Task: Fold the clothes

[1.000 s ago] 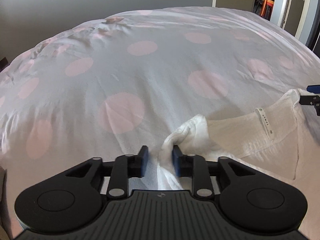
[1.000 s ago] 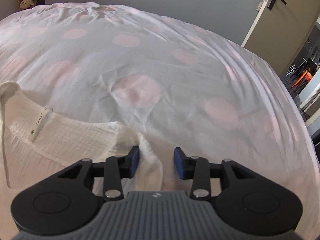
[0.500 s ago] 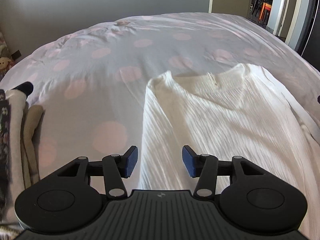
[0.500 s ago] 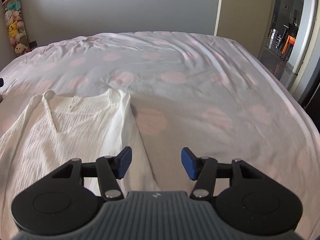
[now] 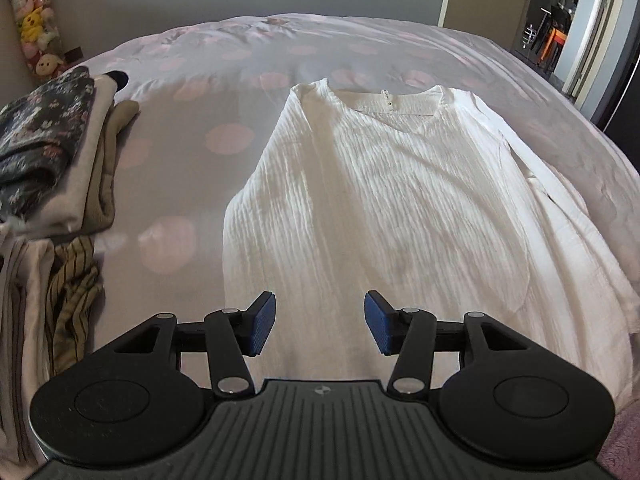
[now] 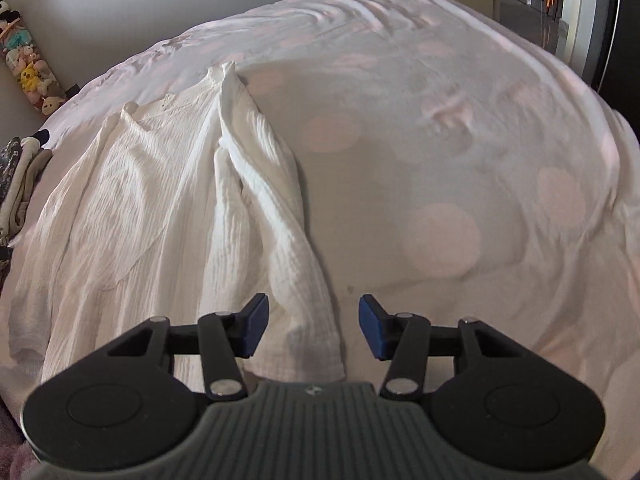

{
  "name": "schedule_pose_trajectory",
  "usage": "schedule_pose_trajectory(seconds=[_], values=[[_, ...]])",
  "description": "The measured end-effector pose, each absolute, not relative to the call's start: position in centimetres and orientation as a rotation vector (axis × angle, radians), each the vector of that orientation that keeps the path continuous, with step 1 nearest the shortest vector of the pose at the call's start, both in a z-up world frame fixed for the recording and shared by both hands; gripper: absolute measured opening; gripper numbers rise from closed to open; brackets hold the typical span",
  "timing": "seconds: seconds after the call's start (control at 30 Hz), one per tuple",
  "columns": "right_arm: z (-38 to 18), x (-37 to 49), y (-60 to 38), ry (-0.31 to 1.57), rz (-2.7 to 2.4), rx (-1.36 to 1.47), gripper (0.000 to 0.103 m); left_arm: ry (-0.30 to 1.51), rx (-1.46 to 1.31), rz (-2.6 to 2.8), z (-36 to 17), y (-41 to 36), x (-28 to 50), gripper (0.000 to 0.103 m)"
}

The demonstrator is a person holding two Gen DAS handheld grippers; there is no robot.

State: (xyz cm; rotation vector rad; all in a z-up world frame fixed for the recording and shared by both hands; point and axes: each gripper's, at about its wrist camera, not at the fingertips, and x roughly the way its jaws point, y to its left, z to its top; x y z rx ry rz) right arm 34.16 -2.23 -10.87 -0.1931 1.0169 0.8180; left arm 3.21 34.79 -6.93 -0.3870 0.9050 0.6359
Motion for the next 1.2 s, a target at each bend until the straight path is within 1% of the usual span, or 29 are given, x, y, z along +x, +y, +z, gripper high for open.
schedule_pose_trajectory(seconds=[0.17,0.23,0.3,0.37,0.4,0.43,0.7,0.93,1.07,1.2], values=[[-13.0,34.7,-1.8,1.115,0.81,-0.144,0.053,0.873,-0.452,0.654,-6.2,31.8,1.1,0.05],[-13.9,35.2,-1.3,1.174,0.811,-0.127,0.049,0.856,-0.5,0.659,-6.3,31.0,0.2,0.051],[-14.3,35.5,-0.7,1.206,0.8,-0.143,0.028,0.84,-0.549,0.672,-6.5,30.5,-0.7,0.051],[-13.9,35.6,-0.5,1.207,0.788,-0.162,0.025,0.844,-0.565,0.685,-6.9,30.2,-1.2,0.051],[-13.8,35.7,-0.3,1.207,0.782,-0.172,0.015,0.848,-0.568,0.691,-7.0,30.1,-1.3,0.051],[-13.4,35.9,-0.2,1.201,0.768,-0.183,0.012,0.855,-0.57,0.694,-7.2,30.1,-1.4,0.051],[-9.6,39.1,0.6,1.105,0.64,-0.273,0.01,0.888,-0.582,0.705,-8.2,30.9,-1.4,0.051],[-5.9,46.3,0.4,0.999,0.501,-0.321,0.01,0.9,-0.621,0.723,-9.4,32.1,-1.5,0.051],[-5.4,50.7,-0.3,0.956,0.431,-0.321,0.01,0.913,-0.643,0.748,-9.7,32.8,-1.4,0.051],[-6.4,54.2,-1.1,0.948,0.383,-0.318,0.009,0.936,-0.652,0.774,-10.0,33.2,-0.8,0.051]])
